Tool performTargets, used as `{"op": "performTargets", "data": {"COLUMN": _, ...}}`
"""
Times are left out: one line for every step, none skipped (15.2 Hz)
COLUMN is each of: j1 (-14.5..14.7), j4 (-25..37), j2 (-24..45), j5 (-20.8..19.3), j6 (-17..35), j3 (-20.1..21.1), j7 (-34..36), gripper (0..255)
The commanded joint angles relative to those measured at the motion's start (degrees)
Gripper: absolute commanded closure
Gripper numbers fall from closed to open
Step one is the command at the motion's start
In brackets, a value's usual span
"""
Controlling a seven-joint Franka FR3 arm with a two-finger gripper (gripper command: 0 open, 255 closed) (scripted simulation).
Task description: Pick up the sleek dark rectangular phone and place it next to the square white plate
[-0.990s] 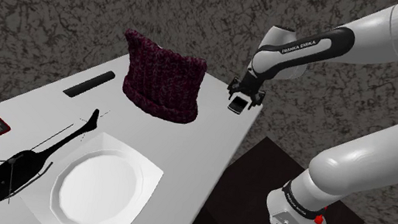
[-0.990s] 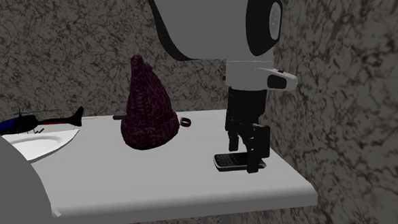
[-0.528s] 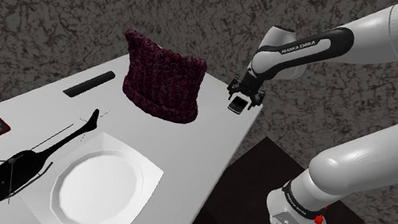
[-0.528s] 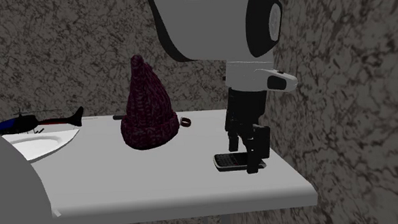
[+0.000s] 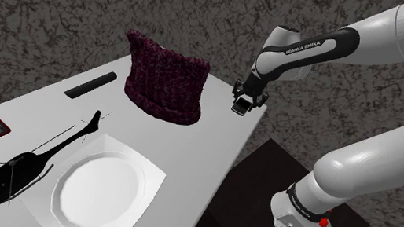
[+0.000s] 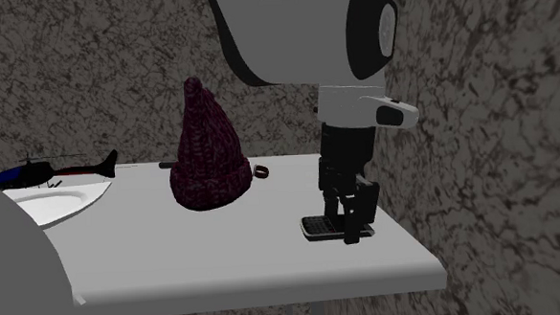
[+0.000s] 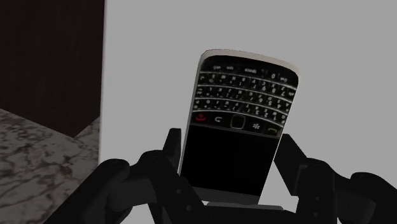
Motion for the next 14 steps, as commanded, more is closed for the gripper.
{"op": "performTargets", "data": {"j1": 0.04, "j4": -0.05, "j2": 0.07, "j5": 0.03, "j6": 0.06, "j3": 0.05, "j7": 0.00, "gripper": 255}}
{"op": "performTargets", "data": {"j1": 0.04, "j4": -0.02, "j2": 0.13, "j5": 0.02, "j6": 0.09, "j3": 0.03, "j7": -0.02, "gripper": 255}}
{"op": "performTargets", "data": {"j1": 0.02, "j4": 0.28, "j2": -0.53, "j5": -0.04, "j6": -0.85, "j3": 0.01, "j7": 0.05, "gripper": 255}}
{"op": "performTargets", "data": {"j1": 0.00, "j4": 0.60, "j2": -1.15, "j5": -0.10, "j6": -1.80, "j3": -0.01, "j7": 0.11, "gripper": 255}}
{"op": "performTargets", "data": {"j1": -0.02, "j4": 0.93, "j2": -1.76, "j5": -0.15, "j6": -2.74, "j3": -0.03, "j7": 0.18, "gripper": 255}}
{"op": "performTargets", "data": {"j1": -0.04, "j4": 1.28, "j2": -2.35, "j5": -0.21, "j6": -3.67, "j3": -0.06, "j7": 0.24, "gripper": 255}}
{"op": "performTargets", "data": {"j1": -0.06, "j4": 1.64, "j2": -2.92, "j5": -0.26, "j6": -4.60, "j3": -0.08, "j7": 0.30, "gripper": 255}}
{"op": "performTargets", "data": {"j1": -0.08, "j4": 2.01, "j2": -3.47, "j5": -0.31, "j6": -5.53, "j3": -0.10, "j7": 0.36, "gripper": 255}}
{"op": "performTargets", "data": {"j1": -0.10, "j4": 2.39, "j2": -4.01, "j5": -0.36, "j6": -6.45, "j3": -0.12, "j7": 0.42, "gripper": 255}}
{"op": "performTargets", "data": {"j1": -0.11, "j4": 2.79, "j2": -4.53, "j5": -0.41, "j6": -7.36, "j3": -0.14, "j7": 0.47, "gripper": 255}}
{"op": "performTargets", "data": {"j1": -0.13, "j4": 3.20, "j2": -5.03, "j5": -0.46, "j6": -8.28, "j3": -0.17, "j7": 0.53, "gripper": 255}}
{"op": "performTargets", "data": {"j1": -0.15, "j4": 3.63, "j2": -5.51, "j5": -0.51, "j6": -9.18, "j3": -0.19, "j7": 0.59, "gripper": 255}}
{"op": "performTargets", "data": {"j1": -0.16, "j4": 4.07, "j2": -5.98, "j5": -0.56, "j6": -10.08, "j3": -0.22, "j7": 0.64, "gripper": 255}}
{"op": "performTargets", "data": {"j1": -0.18, "j4": 4.51, "j2": -6.42, "j5": -0.60, "j6": -10.98, "j3": -0.24, "j7": 0.69, "gripper": 255}}
